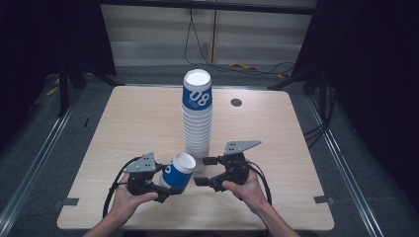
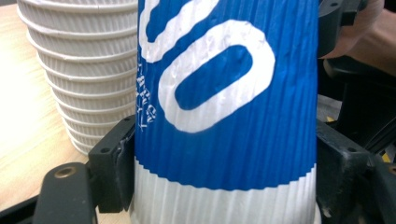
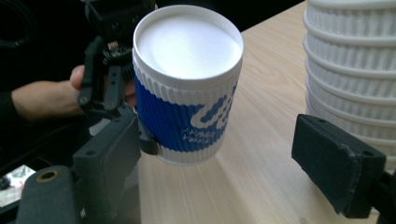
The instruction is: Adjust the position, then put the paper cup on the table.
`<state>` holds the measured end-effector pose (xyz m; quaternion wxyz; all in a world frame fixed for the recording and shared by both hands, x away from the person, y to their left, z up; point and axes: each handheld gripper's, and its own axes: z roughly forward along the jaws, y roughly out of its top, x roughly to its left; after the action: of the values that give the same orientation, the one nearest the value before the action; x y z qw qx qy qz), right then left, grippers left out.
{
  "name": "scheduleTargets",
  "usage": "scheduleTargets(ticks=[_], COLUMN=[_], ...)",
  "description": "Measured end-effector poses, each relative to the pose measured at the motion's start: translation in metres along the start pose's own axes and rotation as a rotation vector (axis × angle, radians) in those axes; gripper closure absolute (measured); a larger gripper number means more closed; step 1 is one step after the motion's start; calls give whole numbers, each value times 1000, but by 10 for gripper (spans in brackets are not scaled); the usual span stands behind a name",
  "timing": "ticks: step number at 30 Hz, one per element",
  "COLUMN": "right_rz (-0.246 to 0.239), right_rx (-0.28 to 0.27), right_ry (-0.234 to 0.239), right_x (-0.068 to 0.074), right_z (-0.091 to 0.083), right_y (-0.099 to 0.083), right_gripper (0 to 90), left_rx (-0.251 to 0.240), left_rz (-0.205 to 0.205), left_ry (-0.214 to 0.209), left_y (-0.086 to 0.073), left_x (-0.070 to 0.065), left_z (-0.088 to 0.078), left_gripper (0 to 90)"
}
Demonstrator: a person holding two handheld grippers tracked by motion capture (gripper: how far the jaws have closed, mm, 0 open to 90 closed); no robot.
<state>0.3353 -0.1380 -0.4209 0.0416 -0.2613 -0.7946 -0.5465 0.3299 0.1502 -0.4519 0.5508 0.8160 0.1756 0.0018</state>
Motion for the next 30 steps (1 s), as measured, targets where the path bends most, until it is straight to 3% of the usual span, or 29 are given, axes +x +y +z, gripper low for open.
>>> scheduleTargets(ticks=[6, 12, 17, 22, 30], right_rz=[-43, -72, -109, -129, -152], right_rx=[57, 113, 205, 232, 272], right_ry=[-22, -51, -61, -59, -58], right_x=[0, -1, -1, 0, 2], right_z=[-2, -2, 0, 4, 9], right_y=[0, 0, -3, -2, -3], right_gripper=[149, 146, 162, 169, 208], left_rx=[68, 101, 144, 187, 199], left_rz=[16, 17, 25, 31, 57], left_ry=[-9, -7, 6, 19, 27], left_y=[0, 0, -2, -3, -3], left_x=[0, 1, 0, 2, 1], left_z=[2, 5, 6, 9, 9], left_gripper=[224, 225, 226, 228, 224])
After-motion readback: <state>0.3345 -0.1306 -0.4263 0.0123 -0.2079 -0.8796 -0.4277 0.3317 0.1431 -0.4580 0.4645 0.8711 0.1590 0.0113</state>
